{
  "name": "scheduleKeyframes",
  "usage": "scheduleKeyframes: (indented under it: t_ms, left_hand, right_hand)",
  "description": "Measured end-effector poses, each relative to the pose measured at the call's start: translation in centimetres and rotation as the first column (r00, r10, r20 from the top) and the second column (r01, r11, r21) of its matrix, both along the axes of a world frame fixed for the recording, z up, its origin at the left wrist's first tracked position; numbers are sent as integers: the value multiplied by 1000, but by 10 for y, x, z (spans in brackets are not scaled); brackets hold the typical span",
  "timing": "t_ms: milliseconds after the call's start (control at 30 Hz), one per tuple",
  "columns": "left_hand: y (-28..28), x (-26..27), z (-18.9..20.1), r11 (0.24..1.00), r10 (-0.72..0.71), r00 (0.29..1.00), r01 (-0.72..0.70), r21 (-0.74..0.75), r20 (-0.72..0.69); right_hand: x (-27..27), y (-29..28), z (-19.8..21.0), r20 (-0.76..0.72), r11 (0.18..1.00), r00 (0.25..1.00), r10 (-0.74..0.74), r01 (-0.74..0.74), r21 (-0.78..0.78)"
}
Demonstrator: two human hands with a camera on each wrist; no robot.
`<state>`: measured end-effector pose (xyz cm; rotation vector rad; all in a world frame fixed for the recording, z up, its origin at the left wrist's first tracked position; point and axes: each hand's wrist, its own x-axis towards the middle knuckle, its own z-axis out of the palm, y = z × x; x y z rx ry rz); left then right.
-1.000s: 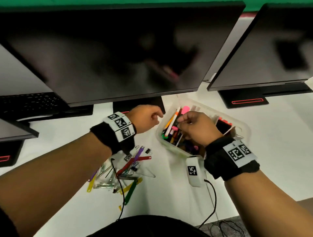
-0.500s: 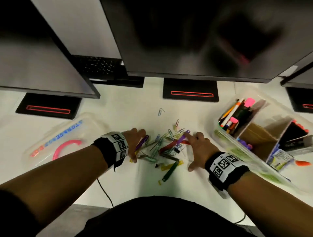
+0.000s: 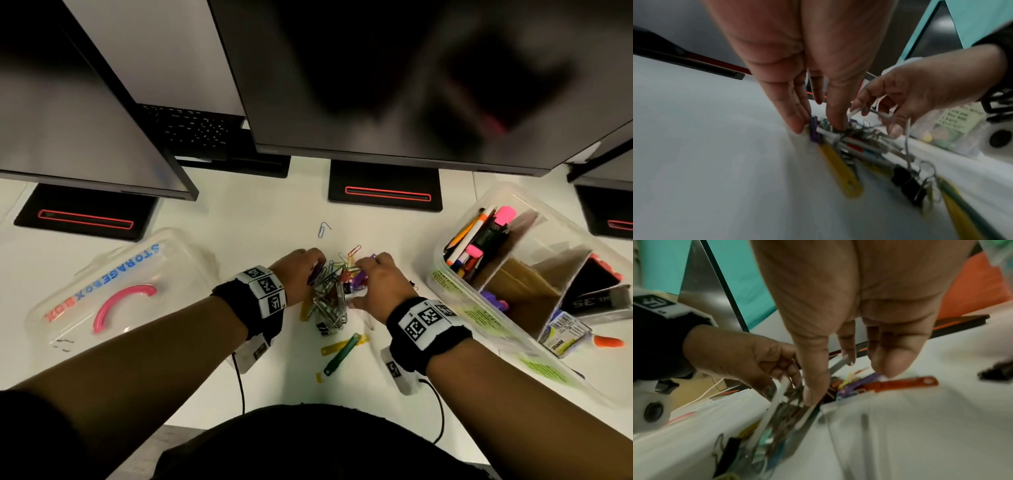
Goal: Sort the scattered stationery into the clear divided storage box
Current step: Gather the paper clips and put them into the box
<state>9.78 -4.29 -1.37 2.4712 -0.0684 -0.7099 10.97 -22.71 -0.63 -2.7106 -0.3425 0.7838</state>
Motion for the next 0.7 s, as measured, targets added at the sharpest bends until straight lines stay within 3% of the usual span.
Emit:
scheduleKeyframes:
  t_ms: [100, 200, 333, 467, 567, 700]
  left_hand:
    - [1, 2, 7, 1000, 7, 1000, -6, 20, -13]
    - [-3, -2, 8, 986, -18, 996, 33, 165, -93]
    - [-20, -9, 1, 952, -90, 988, 122, 280, -125]
    - [-35, -6, -6, 970, -16, 995, 40, 238, -101]
    - [-29, -2, -4, 993, 62, 990, -49, 104, -126]
    - [-22, -2, 0, 999, 51, 988, -50, 7, -145]
  right_hand:
    - [4, -7, 8, 29, 991, 993, 115, -112, -77]
    - [3, -6, 9, -34, 968, 972, 232, -234, -89]
    - [-11, 6, 1, -94, 955, 955, 280, -287, -76]
    - [-20, 16, -10, -32, 986, 986, 164, -163, 39]
    - [-18, 13, -11, -62, 989, 995, 80, -72, 127]
    - [-16, 9, -4, -95, 983, 995, 11, 7, 184]
